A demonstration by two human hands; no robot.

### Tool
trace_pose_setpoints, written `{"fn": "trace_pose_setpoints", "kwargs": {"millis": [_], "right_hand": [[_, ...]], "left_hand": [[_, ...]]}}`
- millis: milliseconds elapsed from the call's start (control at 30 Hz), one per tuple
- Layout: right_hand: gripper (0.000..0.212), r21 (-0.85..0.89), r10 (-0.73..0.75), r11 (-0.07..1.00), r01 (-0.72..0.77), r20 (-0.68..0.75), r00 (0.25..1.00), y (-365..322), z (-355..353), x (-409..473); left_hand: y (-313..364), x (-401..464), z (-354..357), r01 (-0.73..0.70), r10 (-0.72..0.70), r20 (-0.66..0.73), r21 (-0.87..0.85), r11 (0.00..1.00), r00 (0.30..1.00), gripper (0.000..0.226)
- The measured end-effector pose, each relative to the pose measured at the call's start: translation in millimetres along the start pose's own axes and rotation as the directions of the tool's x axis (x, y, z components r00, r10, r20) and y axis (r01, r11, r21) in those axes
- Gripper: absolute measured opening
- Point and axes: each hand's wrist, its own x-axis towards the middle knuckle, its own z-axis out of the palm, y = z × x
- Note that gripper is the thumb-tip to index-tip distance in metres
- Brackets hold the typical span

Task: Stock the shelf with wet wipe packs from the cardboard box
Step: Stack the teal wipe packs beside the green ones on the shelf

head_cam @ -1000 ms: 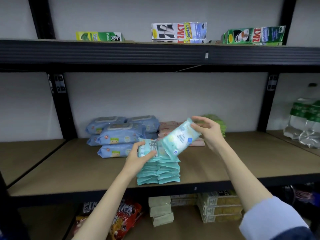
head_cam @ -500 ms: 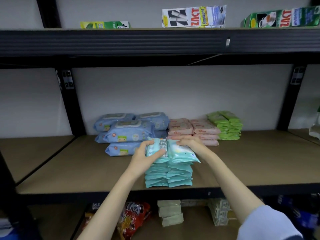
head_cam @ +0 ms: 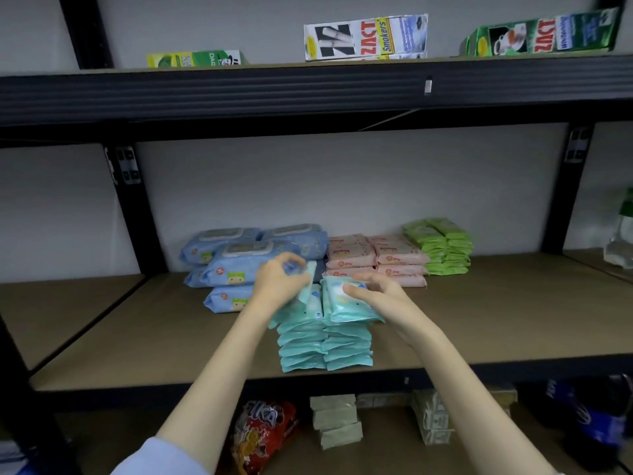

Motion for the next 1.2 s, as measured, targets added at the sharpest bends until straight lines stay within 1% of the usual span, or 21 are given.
{"fn": "trace_pose_setpoints", "kwargs": {"millis": [33, 67, 100, 133, 167, 200, 233, 267, 367, 400, 500, 600, 733, 833, 933, 1000, 1067, 1133, 1200], "right_hand": [[0.042, 0.001, -0.001, 1.000, 0.001, 0.005, 1.000, 1, 0, 1], [0.042, -0.004, -0.002, 1.000, 0.002, 0.002, 1.000, 0, 2, 0], [0.042, 0.000, -0.003, 1.000, 0.003, 0.004, 1.000, 2, 2, 1], [0.041, -0.005, 0.000, 1.000, 0.000, 0.004, 1.000, 1, 4, -1], [0.042, 0.006, 0.002, 1.000, -0.002, 0.008, 1.000, 2, 5, -1], [0.043, 0.013, 0.007, 1.000, -0.007, 0.012, 1.000, 0, 6, -3], [0.043, 0.029, 0.010, 1.000, -0.010, 0.018, 1.000, 1, 7, -4], [0.044, 0.029, 0.013, 0.999, -0.013, 0.016, 1.000, 1, 8, -5], [0.042, 0.055, 0.026, 0.998, -0.027, 0.012, 1.000, 2, 8, -5], [0.041, 0.067, 0.030, 0.997, -0.031, 0.013, 0.999, 1, 8, -5], [0.039, 0.091, 0.042, 0.995, -0.045, 0.029, 0.999, 3, 10, -6], [0.034, 0.132, 0.066, 0.988, -0.074, 0.069, 0.995, 6, 11, -7], [0.028, 0.141, 0.081, 0.985, -0.094, 0.094, 0.992, 5, 15, -5], [0.033, 0.116, 0.093, 0.988, -0.104, 0.096, 0.991, 4, 21, 1], [0.036, 0.088, 0.105, 0.989, -0.115, 0.109, 0.988, -3, 26, 4], [0.038, 0.080, 0.123, 0.988, -0.133, 0.122, 0.985, -6, 26, 4], [0.045, 0.078, 0.121, 0.988, -0.132, 0.129, 0.984, -8, 24, 3], [0.052, 0.087, 0.096, 0.991, -0.106, 0.111, 0.989, -5, 21, 1], [0.049, 0.108, 0.069, 0.991, -0.077, 0.079, 0.994, -2, 18, -4]], "left_hand": [[-2, 0, -7, -0.005, 0.002, -0.020, -0.155, 0.988, 1.000, 0.024], [-3, 1, -14, 0.012, -0.022, -0.028, -0.306, 0.952, 0.999, 0.032], [-4, 2, -19, 0.051, -0.062, -0.009, -0.458, 0.888, 0.998, 0.039], [-4, 1, -23, 0.107, -0.104, 0.039, -0.594, 0.797, 0.994, 0.042], [-2, -1, -26, 0.167, -0.129, 0.107, -0.697, 0.697, 0.986, 0.038], [-3, -3, -26, 0.217, -0.133, 0.172, -0.758, 0.615, 0.976, 0.032], [-5, -3, -25, 0.249, -0.130, 0.214, -0.783, 0.570, 0.968, 0.032], [-10, -3, -22, 0.261, -0.129, 0.229, -0.771, 0.581, 0.965, 0.037], [-22, -2, -9, 0.223, -0.118, 0.202, -0.645, 0.731, 0.972, 0.047], [-26, -2, -5, 0.212, -0.108, 0.201, -0.614, 0.761, 0.974, 0.052], [-34, -7, 3, 0.173, -0.060, 0.212, -0.563, 0.808, 0.975, 0.064], [-41, -10, 6, 0.168, -0.047, 0.241, -0.512, 0.842, 0.970, 0.063], [-49, -14, 10, 0.168, -0.047, 0.276, -0.433, 0.886, 0.960, 0.055], [-50, -17, 14, 0.160, -0.016, 0.304, -0.456, 0.875, 0.953, 0.041], [-46, -19, 18, 0.161, -0.015, 0.295, -0.477, 0.864, 0.955, 0.037], [-46, -18, 18, 0.166, -0.018, 0.300, -0.478, 0.862, 0.954, 0.038], [-48, -18, 17, 0.157, 0.005, 0.304, -0.504, 0.849, 0.953, 0.040], [-50, -19, 17, 0.131, 0.029, 0.273, -0.551, 0.824, 0.962, 0.050], [-52, -20, 17, 0.119, 0.029, 0.227, -0.607, 0.786, 0.973, 0.053]]}}
